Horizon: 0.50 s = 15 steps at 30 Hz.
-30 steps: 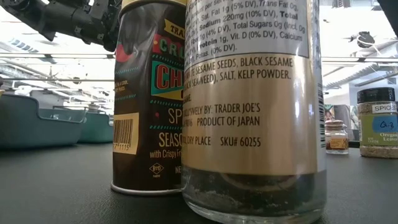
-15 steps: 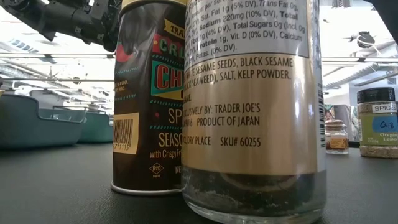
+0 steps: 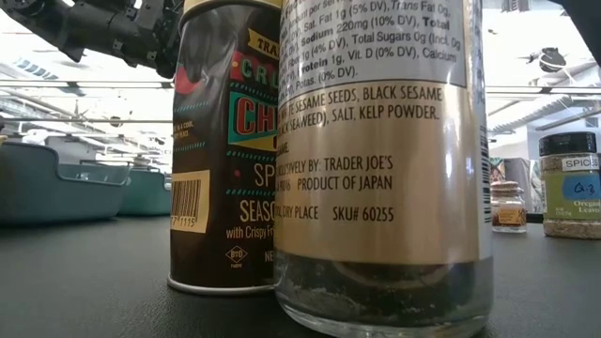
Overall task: Sort spices by type
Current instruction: Put the yellow seasoning can in the orange bin
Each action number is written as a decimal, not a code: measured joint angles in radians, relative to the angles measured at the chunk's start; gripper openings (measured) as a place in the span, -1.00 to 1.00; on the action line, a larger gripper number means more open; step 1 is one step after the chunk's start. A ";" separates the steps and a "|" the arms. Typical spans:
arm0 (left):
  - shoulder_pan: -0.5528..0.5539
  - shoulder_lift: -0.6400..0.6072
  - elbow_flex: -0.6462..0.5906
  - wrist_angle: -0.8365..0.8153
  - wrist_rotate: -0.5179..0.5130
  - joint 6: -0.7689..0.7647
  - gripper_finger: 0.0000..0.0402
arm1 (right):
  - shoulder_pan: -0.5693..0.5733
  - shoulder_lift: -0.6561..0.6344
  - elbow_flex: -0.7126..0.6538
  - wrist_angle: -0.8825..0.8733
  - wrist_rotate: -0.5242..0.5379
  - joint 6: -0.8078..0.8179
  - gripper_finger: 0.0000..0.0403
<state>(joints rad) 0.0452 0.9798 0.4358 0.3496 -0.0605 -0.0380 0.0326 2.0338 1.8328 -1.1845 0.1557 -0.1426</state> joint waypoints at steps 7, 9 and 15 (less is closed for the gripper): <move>0.000 0.000 0.000 0.000 0.000 0.000 0.42 | 0.000 0.000 0.000 -0.002 -0.001 0.000 0.11; 0.000 0.000 0.000 0.000 0.000 0.000 0.42 | 0.000 0.000 0.000 -0.002 -0.001 0.000 0.12; 0.000 0.000 0.000 0.000 0.000 0.000 0.42 | 0.000 0.000 0.000 -0.002 -0.001 0.007 0.33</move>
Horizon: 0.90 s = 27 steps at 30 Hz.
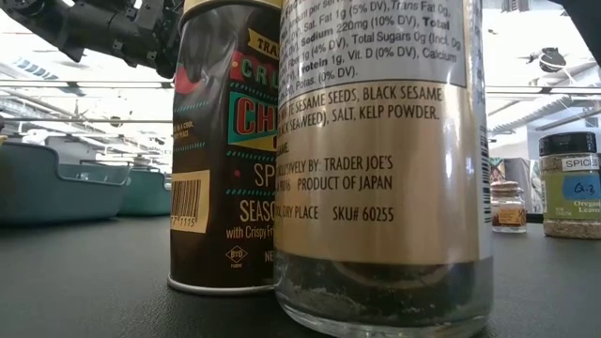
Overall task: Sort spices by type
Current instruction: Put the yellow seasoning can in the orange bin
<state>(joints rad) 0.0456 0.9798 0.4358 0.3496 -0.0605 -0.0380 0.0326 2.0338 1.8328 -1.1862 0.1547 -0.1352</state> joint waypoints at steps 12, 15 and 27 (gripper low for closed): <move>0.000 0.000 0.000 0.000 0.000 0.000 0.42 | 0.000 0.000 0.000 0.000 0.002 0.000 0.51; 0.000 0.000 0.000 0.000 0.000 0.000 0.42 | 0.000 0.000 0.000 0.000 0.002 0.000 0.50; 0.000 0.000 0.000 0.000 0.000 -0.001 0.42 | 0.001 0.000 0.056 -0.038 0.002 0.006 0.50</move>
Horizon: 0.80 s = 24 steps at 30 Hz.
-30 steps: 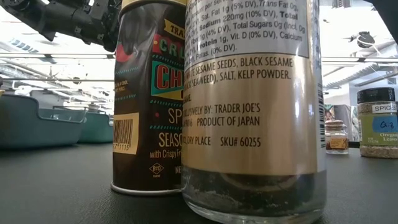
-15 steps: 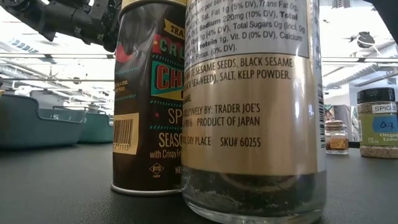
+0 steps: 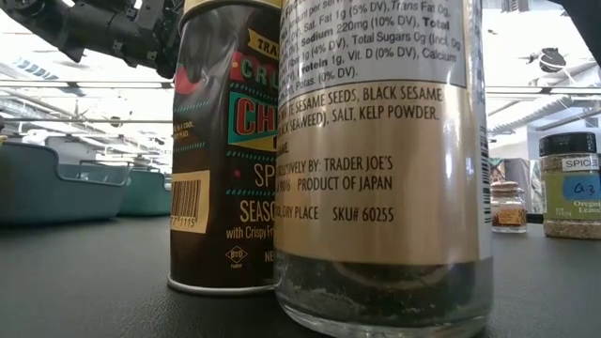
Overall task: Sort spices by type
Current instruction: Put the yellow seasoning can in the orange bin
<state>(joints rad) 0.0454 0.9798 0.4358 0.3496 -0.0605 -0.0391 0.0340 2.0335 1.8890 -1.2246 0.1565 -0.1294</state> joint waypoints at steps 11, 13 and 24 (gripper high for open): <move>0.000 0.000 0.000 0.000 0.002 -0.011 0.42 | 0.060 -0.001 0.082 0.022 -0.036 0.057 0.50; -0.004 0.000 0.000 0.000 0.008 -0.039 0.42 | 0.079 -0.001 0.082 0.023 -0.048 0.072 0.50; -0.126 0.000 -0.019 0.000 0.006 -0.188 0.42 | 0.186 -0.001 0.082 0.040 -0.086 0.090 0.50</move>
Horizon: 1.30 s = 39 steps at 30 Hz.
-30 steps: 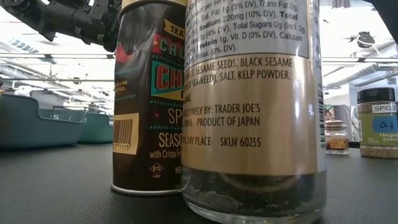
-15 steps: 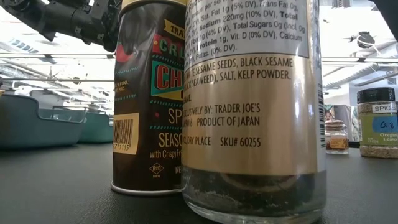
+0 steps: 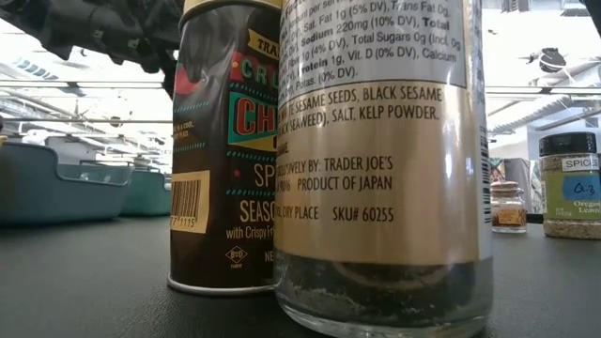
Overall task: Sort spices by type
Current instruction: Put the yellow seasoning can in the orange bin
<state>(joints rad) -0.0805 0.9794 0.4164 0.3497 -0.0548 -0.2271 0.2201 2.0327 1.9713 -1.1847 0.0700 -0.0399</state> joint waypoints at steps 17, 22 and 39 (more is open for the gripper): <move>-0.119 0.010 0.016 0.028 0.101 0.027 0.42 | 0.082 0.002 -0.065 0.445 0.008 0.108 0.50; -0.234 0.010 0.015 0.042 -0.044 0.005 0.42 | 0.145 -0.001 -0.055 0.555 0.002 0.171 0.50; -0.653 0.124 0.285 -0.299 -0.649 -0.002 0.42 | 0.307 0.000 0.000 0.448 0.182 0.409 0.50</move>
<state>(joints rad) -0.7333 1.1035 0.7016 0.0508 -0.7039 -0.2295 0.5272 2.0331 1.9717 -0.7370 0.2517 0.3693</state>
